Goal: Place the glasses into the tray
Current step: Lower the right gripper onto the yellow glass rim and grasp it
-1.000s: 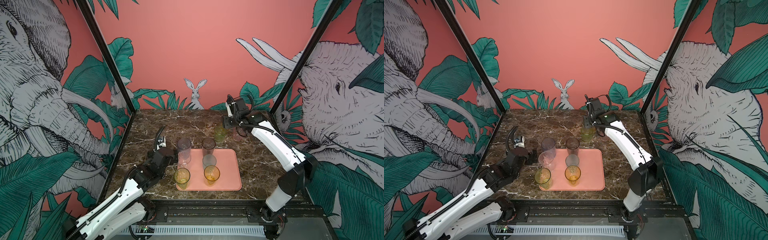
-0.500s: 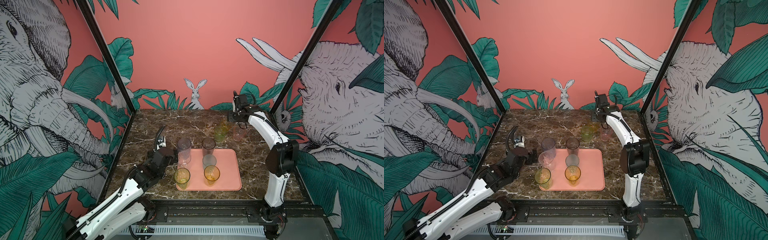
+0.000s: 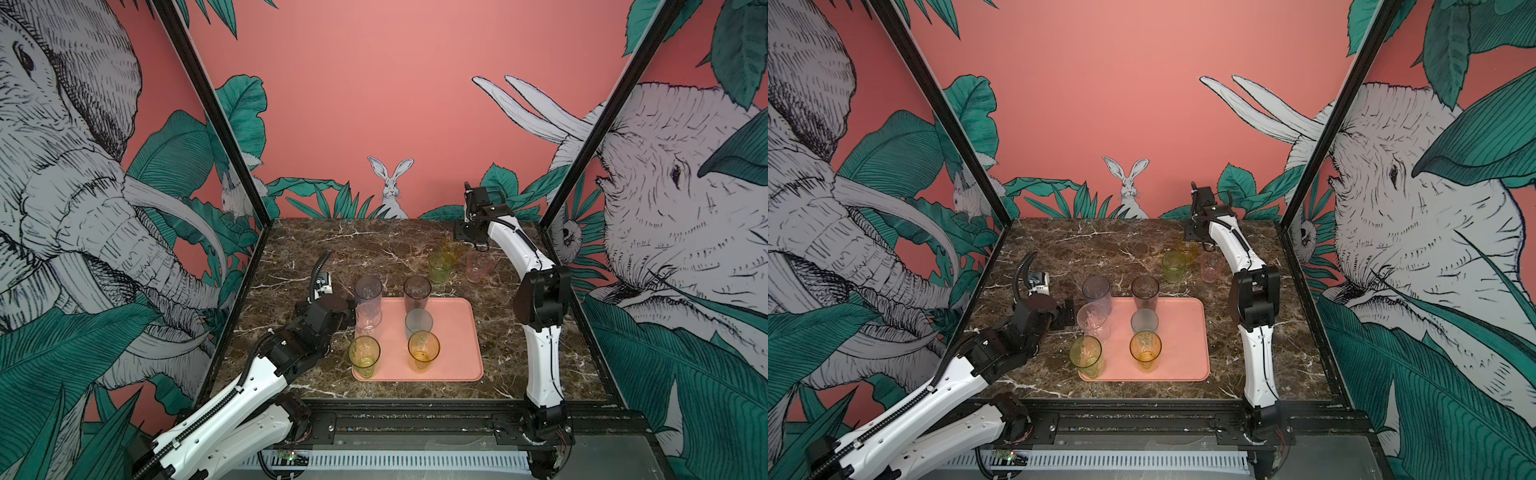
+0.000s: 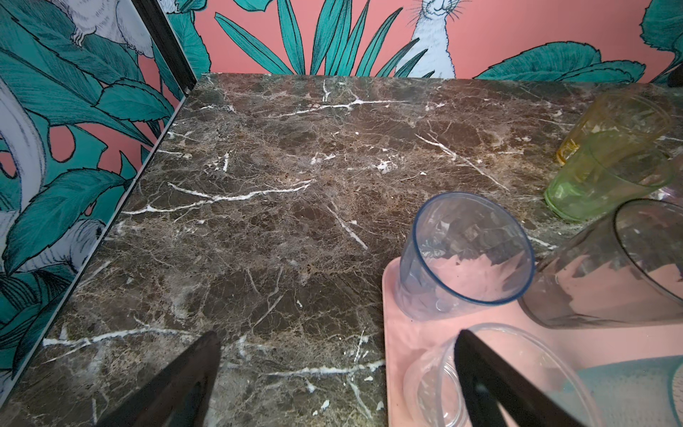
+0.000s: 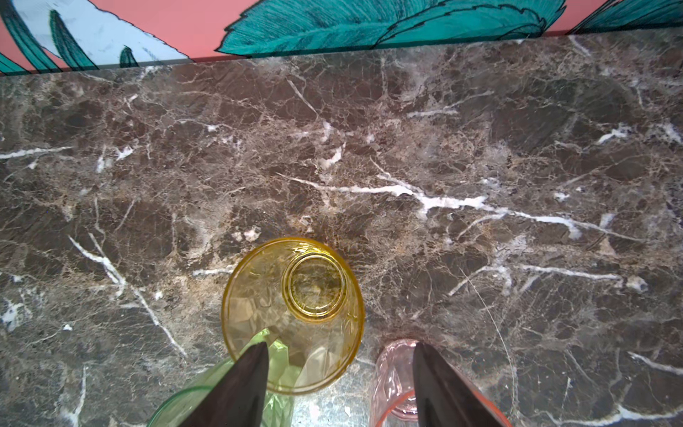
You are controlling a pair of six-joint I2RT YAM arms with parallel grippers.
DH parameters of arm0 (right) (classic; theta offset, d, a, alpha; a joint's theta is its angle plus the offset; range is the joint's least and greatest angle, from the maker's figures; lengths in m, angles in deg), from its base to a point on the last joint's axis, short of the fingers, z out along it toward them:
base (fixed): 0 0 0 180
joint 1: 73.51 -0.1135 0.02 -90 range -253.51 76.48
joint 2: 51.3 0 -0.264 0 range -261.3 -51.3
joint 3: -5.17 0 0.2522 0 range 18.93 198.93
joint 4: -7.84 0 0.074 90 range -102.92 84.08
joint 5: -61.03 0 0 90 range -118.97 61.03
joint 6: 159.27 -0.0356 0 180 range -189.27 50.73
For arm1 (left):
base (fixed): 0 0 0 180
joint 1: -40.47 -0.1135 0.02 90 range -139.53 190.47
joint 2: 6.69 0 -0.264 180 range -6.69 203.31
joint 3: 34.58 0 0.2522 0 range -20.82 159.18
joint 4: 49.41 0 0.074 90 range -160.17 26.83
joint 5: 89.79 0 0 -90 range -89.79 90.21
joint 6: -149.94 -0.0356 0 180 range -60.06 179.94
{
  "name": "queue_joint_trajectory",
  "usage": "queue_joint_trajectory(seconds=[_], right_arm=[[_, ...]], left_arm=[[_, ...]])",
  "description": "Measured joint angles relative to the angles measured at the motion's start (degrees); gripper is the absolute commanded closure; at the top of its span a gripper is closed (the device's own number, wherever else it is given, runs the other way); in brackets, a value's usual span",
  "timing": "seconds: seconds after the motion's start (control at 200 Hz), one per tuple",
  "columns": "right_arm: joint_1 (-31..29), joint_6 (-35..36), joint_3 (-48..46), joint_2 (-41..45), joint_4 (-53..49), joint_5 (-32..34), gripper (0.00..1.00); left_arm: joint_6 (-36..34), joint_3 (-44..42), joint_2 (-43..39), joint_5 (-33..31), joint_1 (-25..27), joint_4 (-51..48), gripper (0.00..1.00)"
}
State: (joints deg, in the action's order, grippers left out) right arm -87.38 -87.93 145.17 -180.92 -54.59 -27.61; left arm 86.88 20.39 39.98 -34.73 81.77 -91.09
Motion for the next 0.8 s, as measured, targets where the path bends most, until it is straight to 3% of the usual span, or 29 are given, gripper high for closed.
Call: queue_joint_trajectory(seconds=[0.36,0.8], right_arm=[[1.6,-0.2,0.2,-1.9,-0.5,-1.7,0.42],[2.0,-0.1,2.1,-4.7,-0.6,-3.6,0.58]], left_arm=[[0.0,0.0,0.3,0.2,0.0,-0.1,0.01],[0.7,0.0,0.5,1.0,0.0,-0.1,0.01]])
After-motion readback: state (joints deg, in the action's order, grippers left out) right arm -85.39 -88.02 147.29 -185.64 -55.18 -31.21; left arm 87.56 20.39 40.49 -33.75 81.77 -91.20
